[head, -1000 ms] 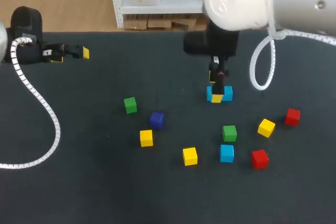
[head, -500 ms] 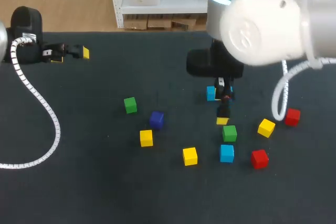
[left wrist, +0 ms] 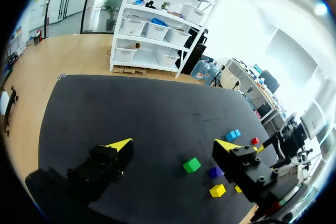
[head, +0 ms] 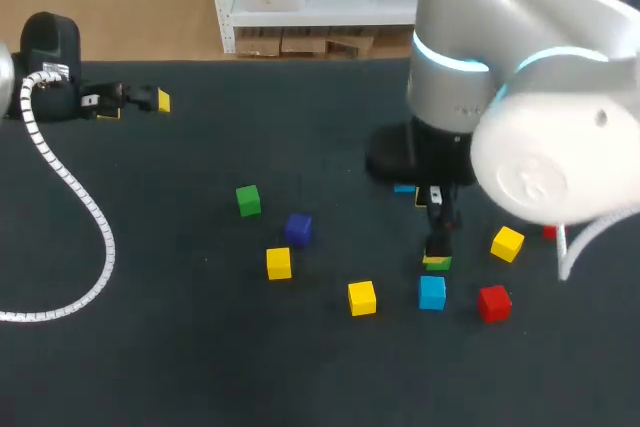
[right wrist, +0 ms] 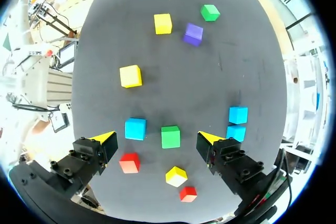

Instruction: Place the blue cubes, place green cubes on the blue cubes, place the yellow cubes on the green cubes, then place the red cubes on the yellow cubes, and place purple cube on the red cubes.

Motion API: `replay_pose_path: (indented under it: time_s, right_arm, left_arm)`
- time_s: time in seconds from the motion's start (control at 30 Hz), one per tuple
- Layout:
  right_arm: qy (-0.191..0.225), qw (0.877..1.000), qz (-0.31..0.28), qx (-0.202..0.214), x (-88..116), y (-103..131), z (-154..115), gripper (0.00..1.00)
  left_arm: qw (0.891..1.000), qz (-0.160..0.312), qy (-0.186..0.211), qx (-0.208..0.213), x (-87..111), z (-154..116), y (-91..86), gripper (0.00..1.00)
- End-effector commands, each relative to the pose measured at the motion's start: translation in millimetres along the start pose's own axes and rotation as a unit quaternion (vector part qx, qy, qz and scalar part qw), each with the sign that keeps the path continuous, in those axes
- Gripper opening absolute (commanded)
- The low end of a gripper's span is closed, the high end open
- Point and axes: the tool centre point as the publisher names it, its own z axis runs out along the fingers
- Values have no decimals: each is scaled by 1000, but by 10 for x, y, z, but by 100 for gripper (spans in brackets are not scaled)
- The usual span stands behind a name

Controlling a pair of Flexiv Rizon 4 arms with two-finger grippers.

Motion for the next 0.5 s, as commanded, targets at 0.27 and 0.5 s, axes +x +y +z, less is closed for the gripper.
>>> replay_pose_path:
  time_s: [0.27,0.5]
  right_arm:
    - [13,1000,10,19,-13,209,166,100]
    - [17,1000,20,0,21,293,318,100]
  left_arm:
    - [1000,0,0,0,0,0,0,100]
    - [1000,0,0,0,0,0,0,100]
